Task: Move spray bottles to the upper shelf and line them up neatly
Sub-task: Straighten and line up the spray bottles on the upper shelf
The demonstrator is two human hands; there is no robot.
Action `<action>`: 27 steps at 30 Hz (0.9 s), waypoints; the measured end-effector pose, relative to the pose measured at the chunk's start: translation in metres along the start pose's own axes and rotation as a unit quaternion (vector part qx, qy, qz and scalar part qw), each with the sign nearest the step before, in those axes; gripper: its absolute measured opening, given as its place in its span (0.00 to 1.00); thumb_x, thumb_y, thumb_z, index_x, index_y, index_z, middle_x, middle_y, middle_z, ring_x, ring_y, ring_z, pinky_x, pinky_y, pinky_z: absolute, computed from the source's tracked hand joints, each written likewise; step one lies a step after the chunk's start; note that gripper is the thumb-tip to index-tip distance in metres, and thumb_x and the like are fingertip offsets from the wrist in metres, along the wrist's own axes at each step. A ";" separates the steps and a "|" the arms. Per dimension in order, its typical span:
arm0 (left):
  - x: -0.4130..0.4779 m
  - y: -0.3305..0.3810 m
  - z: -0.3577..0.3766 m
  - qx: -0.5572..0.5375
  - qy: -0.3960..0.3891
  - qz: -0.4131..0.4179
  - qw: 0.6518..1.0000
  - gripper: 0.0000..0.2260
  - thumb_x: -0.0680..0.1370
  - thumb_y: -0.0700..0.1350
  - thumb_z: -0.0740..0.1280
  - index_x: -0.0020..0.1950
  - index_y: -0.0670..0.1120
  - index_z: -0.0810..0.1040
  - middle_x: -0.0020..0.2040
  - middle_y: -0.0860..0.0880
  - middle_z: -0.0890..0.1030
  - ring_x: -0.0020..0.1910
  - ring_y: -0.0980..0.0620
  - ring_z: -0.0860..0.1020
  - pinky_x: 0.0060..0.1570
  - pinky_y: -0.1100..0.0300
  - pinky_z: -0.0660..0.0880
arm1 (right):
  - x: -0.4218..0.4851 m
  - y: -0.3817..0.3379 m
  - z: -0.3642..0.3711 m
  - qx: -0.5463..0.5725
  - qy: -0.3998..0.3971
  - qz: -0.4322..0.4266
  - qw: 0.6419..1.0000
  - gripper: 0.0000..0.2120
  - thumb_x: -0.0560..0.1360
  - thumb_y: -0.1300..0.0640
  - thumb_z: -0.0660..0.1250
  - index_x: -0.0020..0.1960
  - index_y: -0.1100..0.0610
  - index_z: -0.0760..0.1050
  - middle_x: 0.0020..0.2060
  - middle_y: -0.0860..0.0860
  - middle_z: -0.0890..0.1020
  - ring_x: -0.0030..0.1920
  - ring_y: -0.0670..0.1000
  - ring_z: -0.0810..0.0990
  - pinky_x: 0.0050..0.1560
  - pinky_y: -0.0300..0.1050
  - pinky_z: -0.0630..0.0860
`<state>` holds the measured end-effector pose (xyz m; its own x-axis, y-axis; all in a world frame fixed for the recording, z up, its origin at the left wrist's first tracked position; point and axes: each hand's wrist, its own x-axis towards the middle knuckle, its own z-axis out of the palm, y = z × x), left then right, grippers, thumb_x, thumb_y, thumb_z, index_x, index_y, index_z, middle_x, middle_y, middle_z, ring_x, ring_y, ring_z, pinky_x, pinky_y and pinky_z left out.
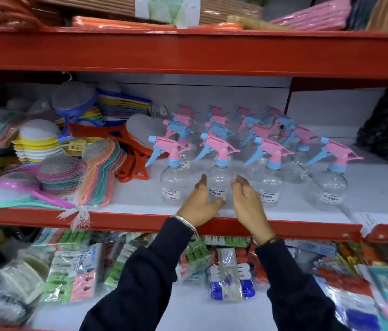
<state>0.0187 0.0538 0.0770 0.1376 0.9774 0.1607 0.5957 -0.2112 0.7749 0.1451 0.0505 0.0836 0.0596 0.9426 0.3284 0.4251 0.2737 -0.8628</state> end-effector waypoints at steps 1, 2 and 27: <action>0.001 0.001 0.001 0.003 -0.003 -0.006 1.000 0.38 0.77 0.51 0.65 0.77 0.43 0.44 0.77 0.43 0.55 0.74 0.48 0.59 0.69 0.59 0.60 | 0.000 0.001 -0.001 0.002 0.000 -0.004 1.000 0.14 0.80 0.54 0.52 0.55 0.60 0.72 0.45 0.53 0.77 0.50 0.55 0.75 0.40 0.41 0.62; 0.001 0.002 0.002 0.006 0.001 -0.006 1.000 0.38 0.77 0.51 0.65 0.76 0.42 0.45 0.76 0.43 0.56 0.73 0.48 0.60 0.68 0.59 0.60 | 0.000 0.002 -0.003 0.001 0.001 -0.007 1.000 0.14 0.79 0.54 0.52 0.52 0.60 0.73 0.42 0.54 0.78 0.47 0.56 0.75 0.39 0.43 0.62; 0.029 0.064 0.078 -0.058 -0.054 -0.018 0.997 0.36 0.76 0.47 0.66 0.77 0.45 0.48 0.75 0.47 0.60 0.71 0.49 0.64 0.69 0.52 0.65 | 0.005 0.047 -0.102 0.035 0.001 0.034 0.999 0.28 0.78 0.40 0.44 0.63 0.56 0.71 0.59 0.57 0.77 0.58 0.55 0.74 0.53 0.44 0.66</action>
<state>0.1221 0.0683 0.0837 0.2062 0.9761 0.0689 0.5074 -0.1669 0.8454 0.2574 0.0488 0.0836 0.0869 0.9591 0.2693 0.3558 0.2226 -0.9077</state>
